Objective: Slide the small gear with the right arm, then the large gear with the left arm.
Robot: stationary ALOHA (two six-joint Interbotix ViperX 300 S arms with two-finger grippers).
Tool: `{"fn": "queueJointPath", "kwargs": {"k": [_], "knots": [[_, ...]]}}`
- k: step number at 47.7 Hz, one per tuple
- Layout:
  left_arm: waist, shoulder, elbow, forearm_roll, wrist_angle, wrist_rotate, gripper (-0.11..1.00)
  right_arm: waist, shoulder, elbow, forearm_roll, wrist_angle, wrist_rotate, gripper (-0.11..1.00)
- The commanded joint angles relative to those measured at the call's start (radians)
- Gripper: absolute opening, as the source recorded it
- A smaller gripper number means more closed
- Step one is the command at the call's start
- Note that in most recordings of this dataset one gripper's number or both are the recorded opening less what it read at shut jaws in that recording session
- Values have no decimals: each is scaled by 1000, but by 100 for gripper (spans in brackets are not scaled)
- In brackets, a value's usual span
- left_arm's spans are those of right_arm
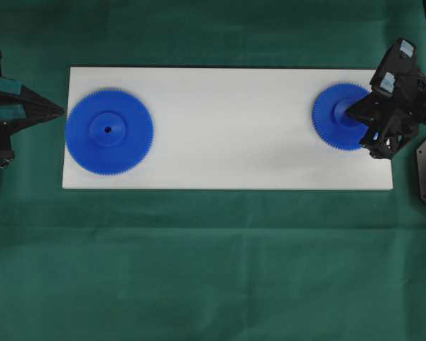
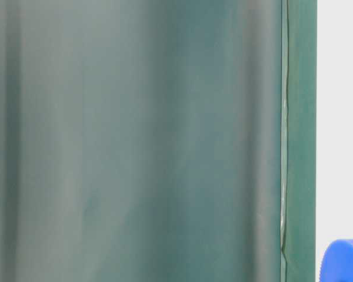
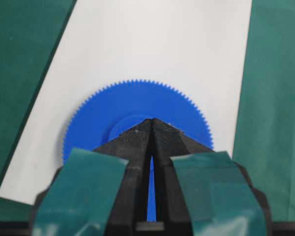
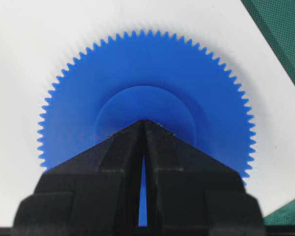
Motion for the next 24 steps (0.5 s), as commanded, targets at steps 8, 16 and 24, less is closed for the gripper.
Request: {"fn": "queueJointPath", "kwargs": {"k": [8,16,24], "knots": [[-2,8,-8,-2,-8,-3,0,-5,51,-3,0,9,11,50],[-9,8,-8,-2,-8,-14,0,-5,54,-8,0,2,17,50],[-12,6,-9,-2,-8,-17,0,-5,69,-23,0,-20,23,50]]}}
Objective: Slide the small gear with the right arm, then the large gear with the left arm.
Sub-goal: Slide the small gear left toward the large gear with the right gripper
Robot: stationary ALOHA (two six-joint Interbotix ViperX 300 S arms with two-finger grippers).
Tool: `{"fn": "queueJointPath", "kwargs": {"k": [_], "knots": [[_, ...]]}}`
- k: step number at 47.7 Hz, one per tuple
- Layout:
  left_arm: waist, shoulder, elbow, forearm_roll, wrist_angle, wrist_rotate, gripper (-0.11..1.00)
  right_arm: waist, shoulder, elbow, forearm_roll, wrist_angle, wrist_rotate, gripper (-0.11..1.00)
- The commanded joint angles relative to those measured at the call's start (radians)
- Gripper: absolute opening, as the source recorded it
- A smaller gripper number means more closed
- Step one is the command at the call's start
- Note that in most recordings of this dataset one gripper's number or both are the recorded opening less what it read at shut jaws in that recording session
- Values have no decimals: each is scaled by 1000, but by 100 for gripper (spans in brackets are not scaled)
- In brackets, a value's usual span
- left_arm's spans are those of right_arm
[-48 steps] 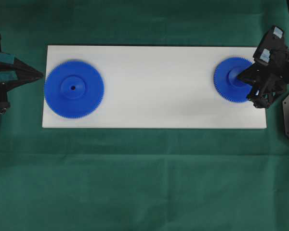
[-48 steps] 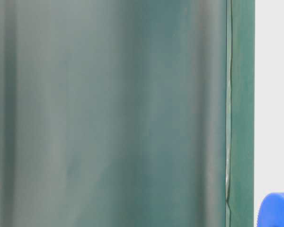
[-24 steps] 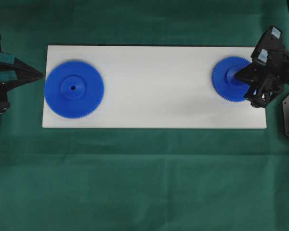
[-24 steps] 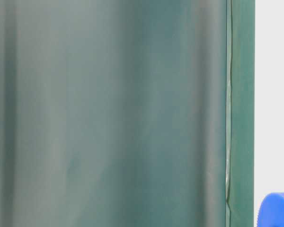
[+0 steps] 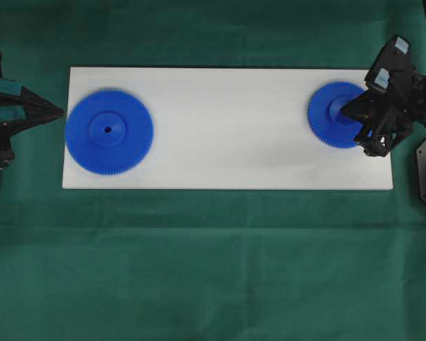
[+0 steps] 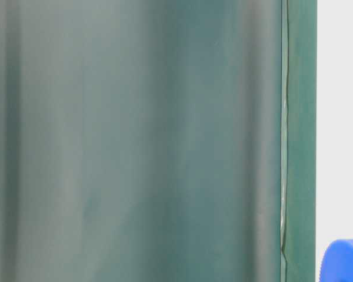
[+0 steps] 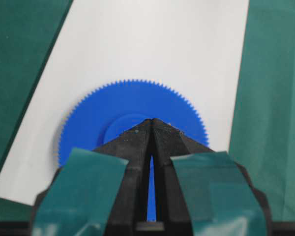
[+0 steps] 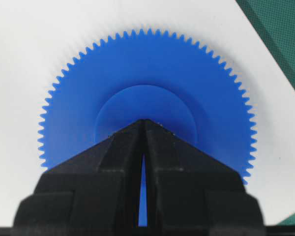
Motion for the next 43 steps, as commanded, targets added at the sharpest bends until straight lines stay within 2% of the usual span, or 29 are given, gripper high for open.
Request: {"fn": "queueJointPath", "kwargs": {"k": [1,9,19,28,35,43], "knots": [[-3,9,-11,-3,-9,3,0,0,34,-8,0,-6,3,50],[-3,9,-9,-3,-9,3,0,15,95,-38,0,-46,2,50],[-3,8,-9,-3,-9,3,0,48,239,-143,-2,-109,-6,50],[-3,8,-8,-3,-9,3,0,74,410,-299,-11,-117,-17,50],[-8,8,-2,-3,-9,3,0,109,552,-459,-74,-112,-14,50],[-21,3,5,-3,-9,3,0,137,661,-607,-106,-110,-14,50]]}}
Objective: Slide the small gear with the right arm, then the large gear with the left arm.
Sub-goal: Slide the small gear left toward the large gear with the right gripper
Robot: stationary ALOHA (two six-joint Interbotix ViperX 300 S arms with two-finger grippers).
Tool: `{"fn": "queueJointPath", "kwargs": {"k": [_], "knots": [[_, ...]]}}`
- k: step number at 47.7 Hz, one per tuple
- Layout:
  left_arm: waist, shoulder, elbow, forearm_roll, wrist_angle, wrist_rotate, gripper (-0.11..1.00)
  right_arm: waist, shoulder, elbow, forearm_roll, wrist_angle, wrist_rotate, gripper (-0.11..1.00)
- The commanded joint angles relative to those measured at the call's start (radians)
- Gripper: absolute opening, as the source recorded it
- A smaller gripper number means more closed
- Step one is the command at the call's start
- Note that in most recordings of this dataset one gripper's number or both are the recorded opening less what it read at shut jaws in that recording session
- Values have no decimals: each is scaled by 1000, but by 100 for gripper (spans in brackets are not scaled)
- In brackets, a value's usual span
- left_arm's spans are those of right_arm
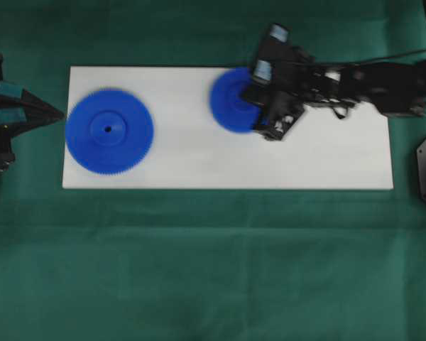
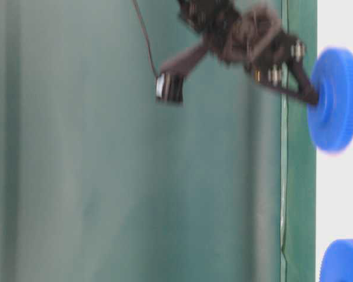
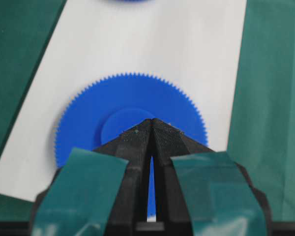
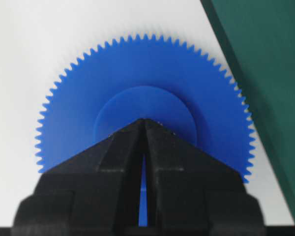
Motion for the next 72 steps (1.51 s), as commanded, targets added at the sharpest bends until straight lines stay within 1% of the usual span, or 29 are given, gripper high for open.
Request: {"fn": "queueJointPath", "kwargs": {"k": [1,11,19,27,33,59,72], "knots": [[-12,3,-11,-2,-8,0,0,23,74,-63,-14,15,-2,50],[-15,0,-3,-2,-8,2,0,58,164,-207,-41,44,-2,50],[-17,-2,0,-2,-8,2,0,94,216,-293,-49,78,-2,50],[-17,-3,2,-2,-8,3,0,124,252,-345,-49,97,-2,50],[-17,-2,2,-2,-8,2,0,137,261,-357,-51,95,-2,50],[-17,-2,2,-2,-8,2,0,140,261,-359,-51,95,3,50],[-17,-2,9,-2,-8,0,0,123,259,-356,-51,104,8,50]]}}
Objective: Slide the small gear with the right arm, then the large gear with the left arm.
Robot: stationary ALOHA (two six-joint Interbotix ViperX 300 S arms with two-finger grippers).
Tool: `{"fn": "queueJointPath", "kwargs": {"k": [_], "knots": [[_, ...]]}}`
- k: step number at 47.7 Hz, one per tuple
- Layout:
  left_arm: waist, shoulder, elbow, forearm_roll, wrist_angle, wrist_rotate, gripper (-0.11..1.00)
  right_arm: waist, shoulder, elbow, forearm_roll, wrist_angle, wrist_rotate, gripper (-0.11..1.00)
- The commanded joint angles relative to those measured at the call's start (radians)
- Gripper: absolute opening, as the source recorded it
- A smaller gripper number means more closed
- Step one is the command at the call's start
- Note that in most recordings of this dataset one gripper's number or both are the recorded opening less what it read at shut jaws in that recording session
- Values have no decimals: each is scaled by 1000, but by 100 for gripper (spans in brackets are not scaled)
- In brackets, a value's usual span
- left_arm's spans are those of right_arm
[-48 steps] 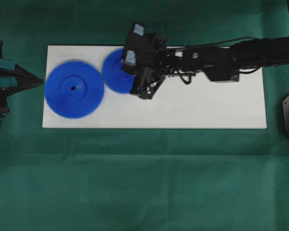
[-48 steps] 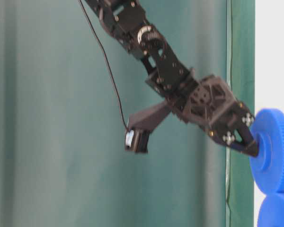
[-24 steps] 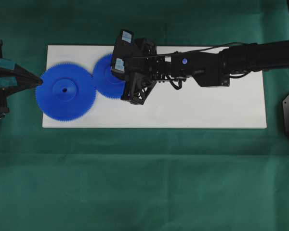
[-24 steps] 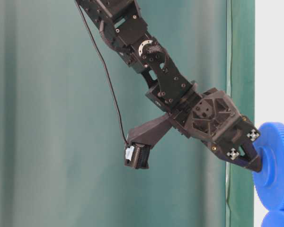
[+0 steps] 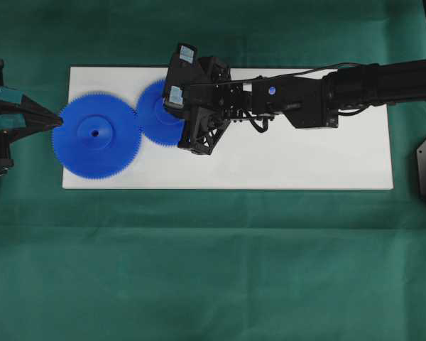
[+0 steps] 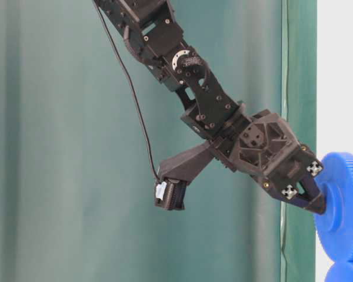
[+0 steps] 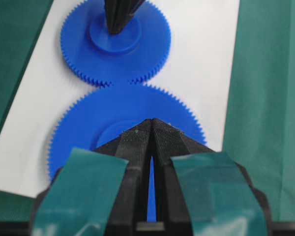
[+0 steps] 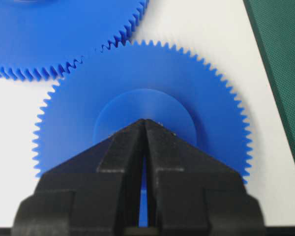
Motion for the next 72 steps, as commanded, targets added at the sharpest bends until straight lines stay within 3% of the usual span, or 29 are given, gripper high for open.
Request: {"fn": "queueJointPath", "kwargs": {"k": [1,11,22,50,66,72], "knots": [[-2,6,-9,-2,-8,-2,0,9,15,12,2,34,3,50],[-2,6,-8,-2,-8,-2,0,-21,-25,60,2,106,5,50],[-2,6,-9,-2,-23,-2,0,-61,-124,227,2,112,23,50],[-2,9,-9,-2,-54,0,0,-138,-491,756,2,83,210,50],[-2,15,-12,-2,-55,0,0,-138,-723,962,3,98,334,50],[-2,17,-15,-2,-55,2,0,-138,-805,983,2,83,370,50]]}}
